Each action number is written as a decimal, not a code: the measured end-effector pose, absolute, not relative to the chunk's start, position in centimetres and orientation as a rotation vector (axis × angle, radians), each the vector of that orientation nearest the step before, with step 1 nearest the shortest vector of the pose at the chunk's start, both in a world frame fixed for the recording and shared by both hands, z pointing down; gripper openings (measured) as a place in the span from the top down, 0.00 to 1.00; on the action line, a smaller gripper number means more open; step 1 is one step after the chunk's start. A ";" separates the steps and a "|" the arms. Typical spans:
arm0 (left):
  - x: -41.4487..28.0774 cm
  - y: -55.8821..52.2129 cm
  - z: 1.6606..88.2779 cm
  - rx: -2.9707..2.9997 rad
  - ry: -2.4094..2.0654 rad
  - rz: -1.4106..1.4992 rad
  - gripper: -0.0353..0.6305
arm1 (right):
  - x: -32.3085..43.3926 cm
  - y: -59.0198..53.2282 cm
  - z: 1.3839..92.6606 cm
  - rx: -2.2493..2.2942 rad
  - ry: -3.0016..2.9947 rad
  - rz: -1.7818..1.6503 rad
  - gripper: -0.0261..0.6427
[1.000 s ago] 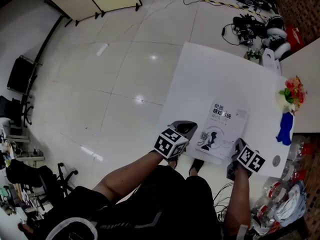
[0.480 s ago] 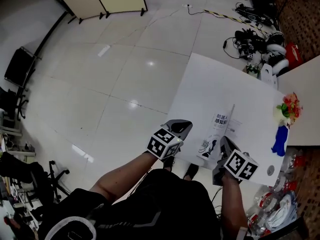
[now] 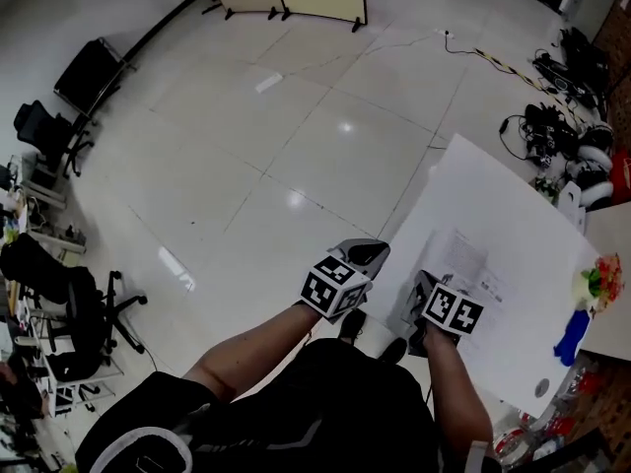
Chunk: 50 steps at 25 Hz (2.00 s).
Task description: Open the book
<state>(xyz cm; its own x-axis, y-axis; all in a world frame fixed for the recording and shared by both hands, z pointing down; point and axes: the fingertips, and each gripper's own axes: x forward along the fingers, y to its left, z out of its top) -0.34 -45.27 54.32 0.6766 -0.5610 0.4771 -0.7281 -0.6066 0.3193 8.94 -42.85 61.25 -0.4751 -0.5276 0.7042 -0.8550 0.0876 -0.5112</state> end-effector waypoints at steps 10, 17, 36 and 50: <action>-4.9 -44.5 55.9 2.353 -1.023 0.481 0.95 | 2.9 -43.1 64.9 1.152 -2.136 1.389 0.96; -2.4 -45.5 54.4 2.439 -0.924 0.392 0.95 | 7.4 -43.3 59.0 1.360 -2.249 1.214 0.96; 12.3 -45.0 39.4 2.773 -0.672 0.077 0.95 | 33.1 -36.1 37.5 2.048 -2.313 0.421 0.96; 15.7 -40.1 34.8 2.910 -0.776 0.103 0.95 | 36.4 -33.8 34.2 1.852 -2.452 0.220 0.96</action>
